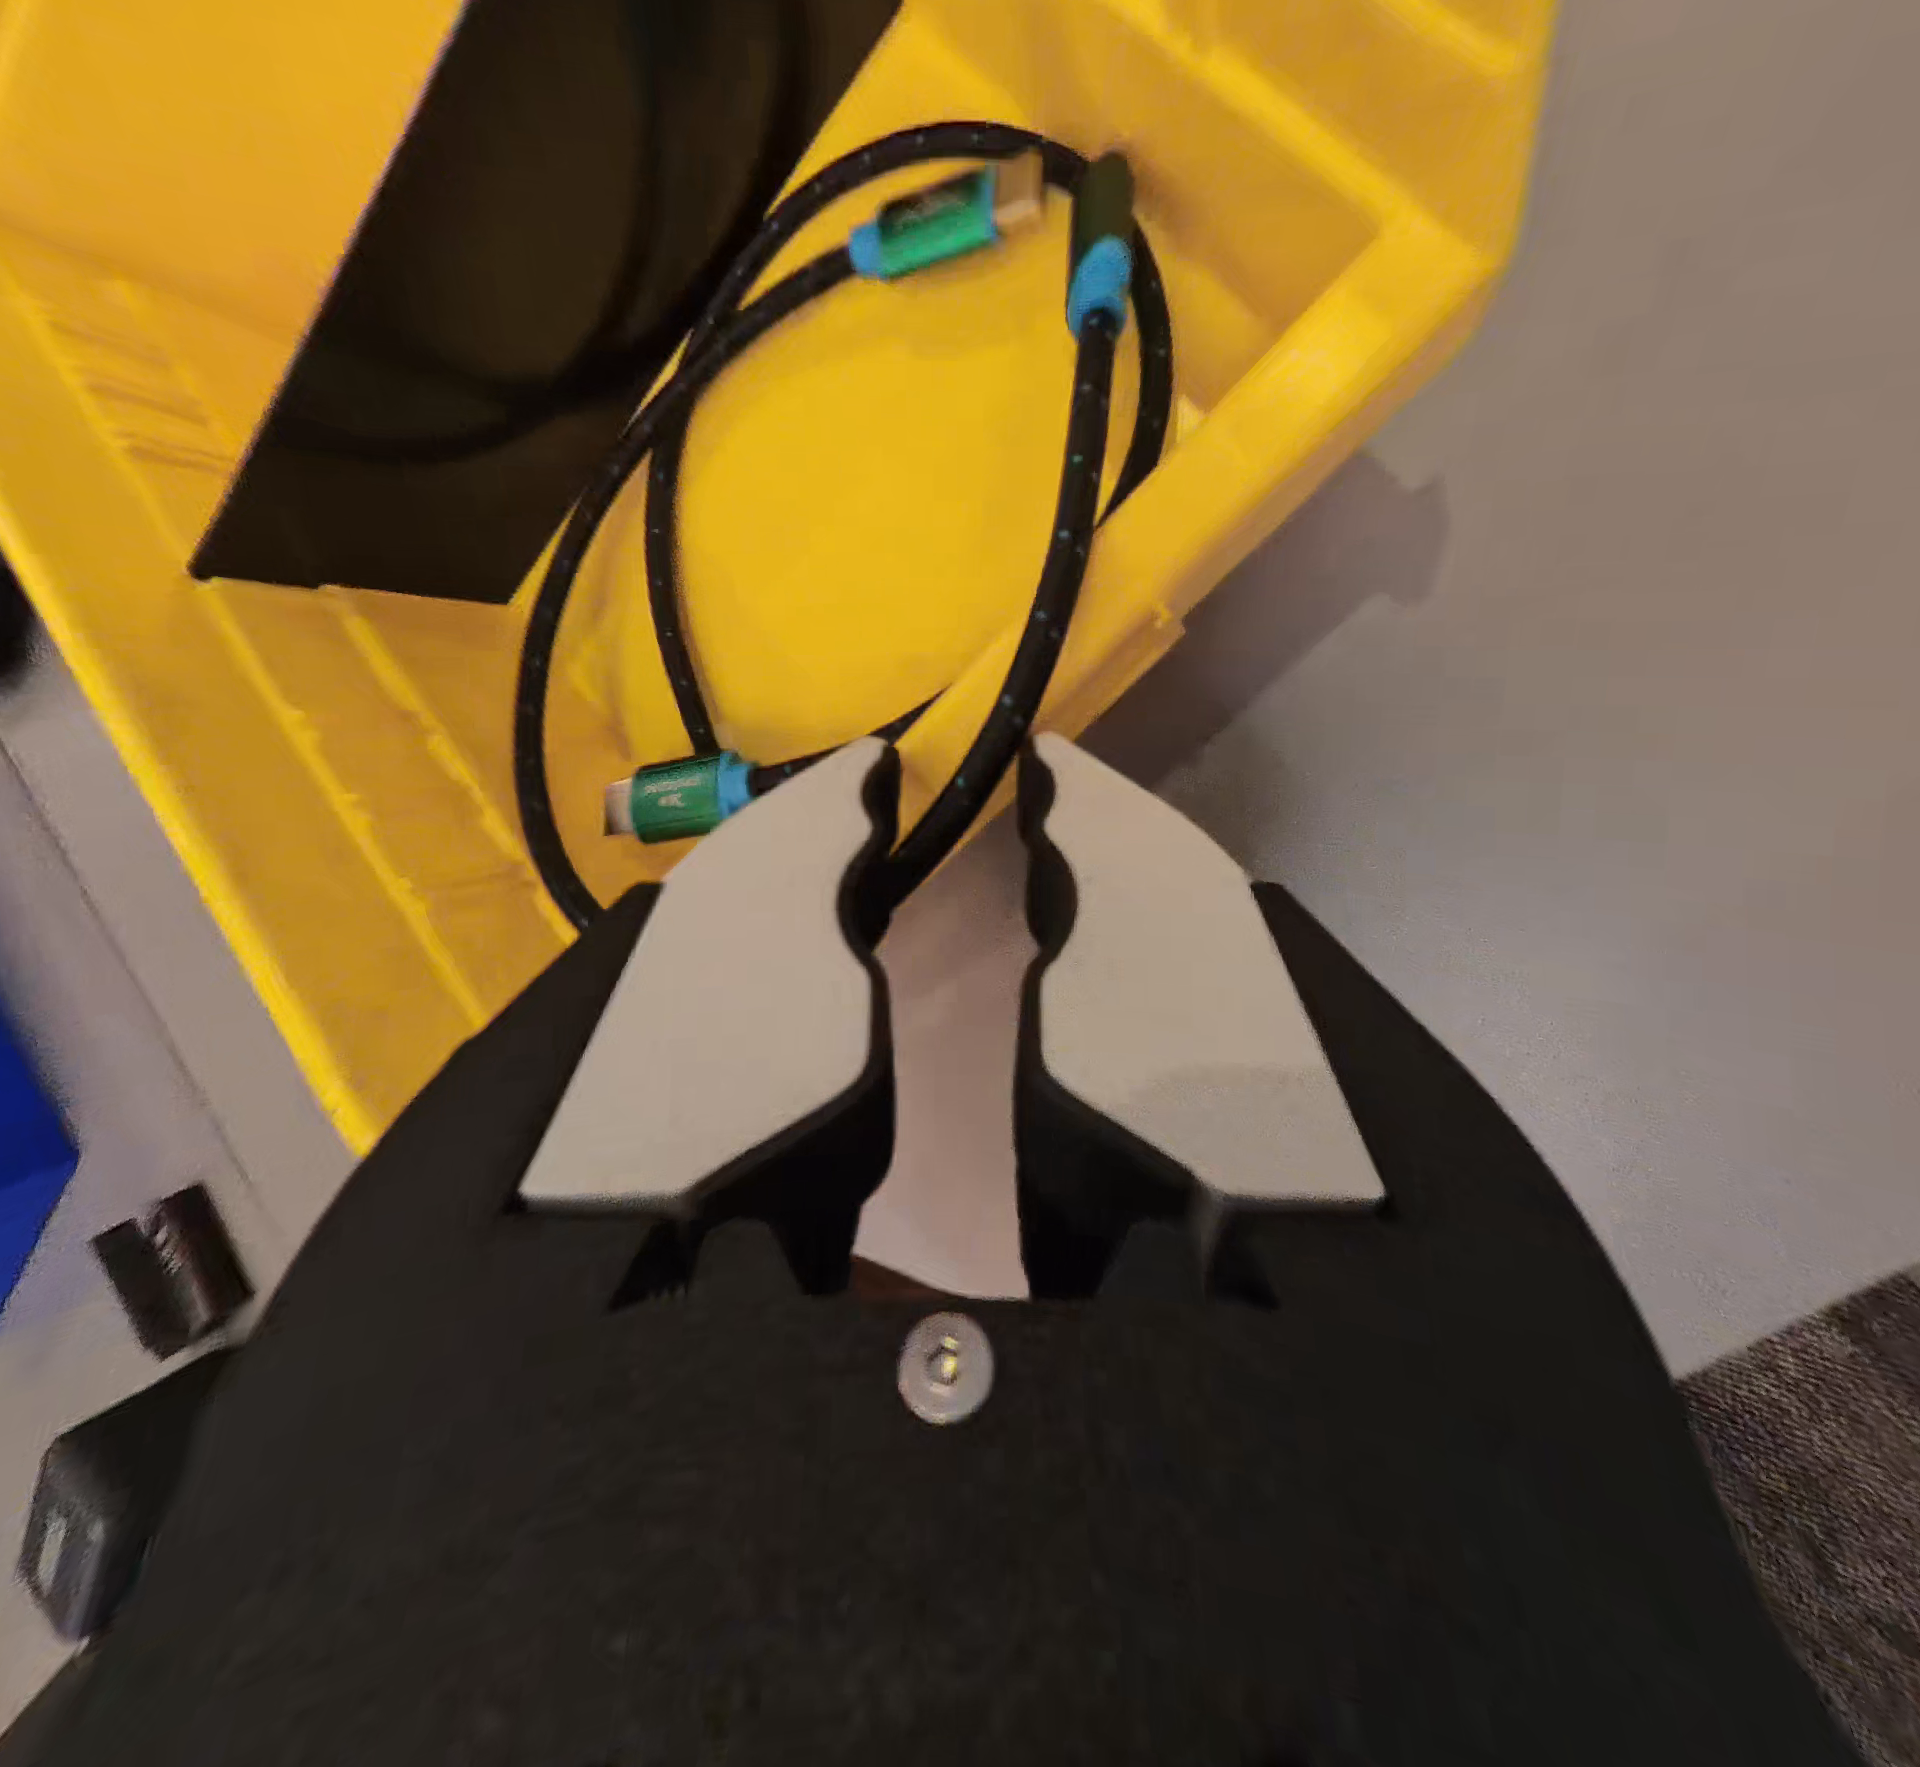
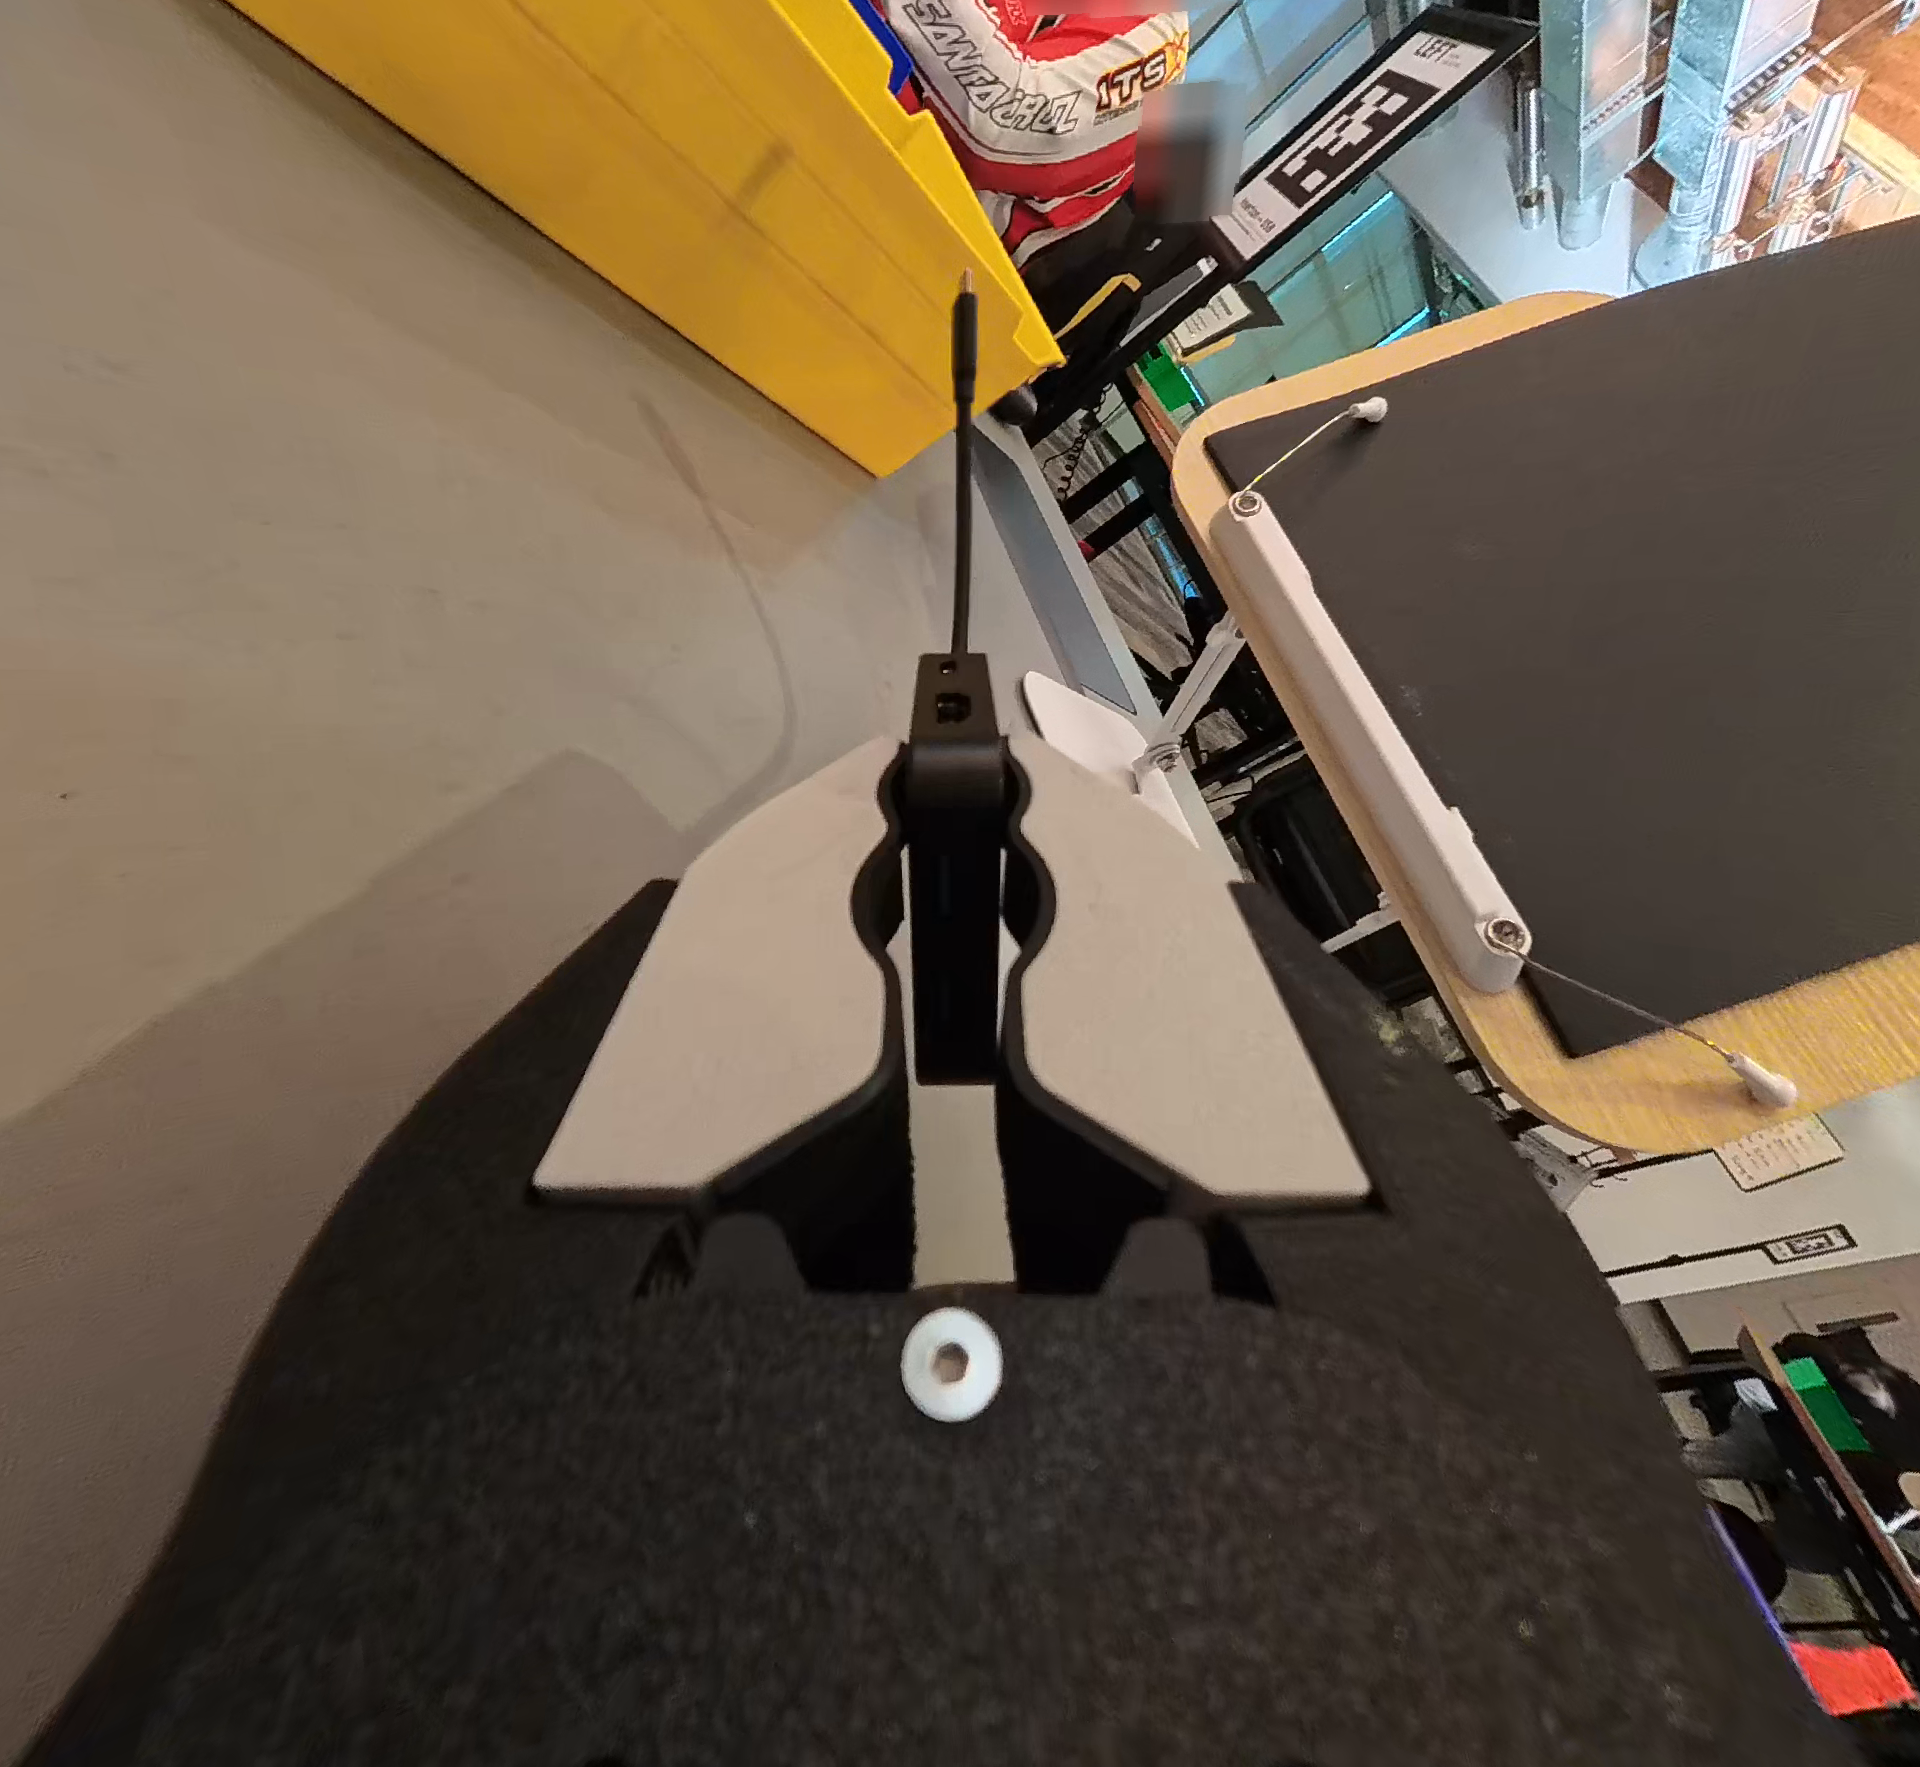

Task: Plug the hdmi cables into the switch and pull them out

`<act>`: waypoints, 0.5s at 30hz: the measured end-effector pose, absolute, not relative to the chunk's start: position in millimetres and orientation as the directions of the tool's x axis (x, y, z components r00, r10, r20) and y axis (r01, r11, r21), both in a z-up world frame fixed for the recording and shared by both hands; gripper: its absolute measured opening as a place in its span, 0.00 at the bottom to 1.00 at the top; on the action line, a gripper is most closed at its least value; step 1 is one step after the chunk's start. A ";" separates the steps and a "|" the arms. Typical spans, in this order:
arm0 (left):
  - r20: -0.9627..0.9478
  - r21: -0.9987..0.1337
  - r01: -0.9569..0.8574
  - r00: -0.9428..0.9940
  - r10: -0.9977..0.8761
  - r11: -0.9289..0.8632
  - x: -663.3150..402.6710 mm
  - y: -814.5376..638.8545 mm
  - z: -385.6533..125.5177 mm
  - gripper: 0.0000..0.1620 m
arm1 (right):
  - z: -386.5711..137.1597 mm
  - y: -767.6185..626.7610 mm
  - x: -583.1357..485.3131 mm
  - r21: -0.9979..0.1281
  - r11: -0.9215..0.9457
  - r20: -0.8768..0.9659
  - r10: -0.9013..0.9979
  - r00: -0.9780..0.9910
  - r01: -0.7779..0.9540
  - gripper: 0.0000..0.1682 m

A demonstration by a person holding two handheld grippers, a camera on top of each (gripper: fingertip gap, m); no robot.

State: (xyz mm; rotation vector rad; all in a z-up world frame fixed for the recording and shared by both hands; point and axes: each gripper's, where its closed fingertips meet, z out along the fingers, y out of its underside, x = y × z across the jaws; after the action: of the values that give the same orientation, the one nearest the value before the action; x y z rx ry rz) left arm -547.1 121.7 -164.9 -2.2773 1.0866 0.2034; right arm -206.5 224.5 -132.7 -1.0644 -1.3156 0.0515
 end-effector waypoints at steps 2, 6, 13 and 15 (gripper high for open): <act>-0.375 -0.491 -0.736 0.661 -0.650 -0.465 -541.0 124.6 -155.6 0.10 | -132.9 224.6 -206.1 -0.650 0.554 0.750 0.578 0.322 0.520 0.08; -0.519 -0.542 -0.759 0.640 -0.566 -0.360 -536.8 125.7 -114.1 0.04 | -132.2 223.0 -205.9 -0.651 0.557 0.750 0.578 0.322 0.515 0.08; -0.714 -0.558 -0.806 0.587 -0.381 -0.197 -494.1 94.7 -32.4 0.04 | -131.5 223.4 -206.1 -0.652 0.557 0.750 0.577 0.324 0.515 0.08; -0.730 -0.571 -0.809 0.577 -0.367 -0.136 -462.0 81.1 -21.3 0.04 | -130.4 224.2 -205.6 -0.654 0.555 0.748 0.575 0.331 0.514 0.08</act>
State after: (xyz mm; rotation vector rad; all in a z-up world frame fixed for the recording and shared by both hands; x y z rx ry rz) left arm -462.0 81.1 -21.3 -1.7354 0.9775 0.5143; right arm -205.6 224.2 -130.4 -1.0641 -1.3045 0.0513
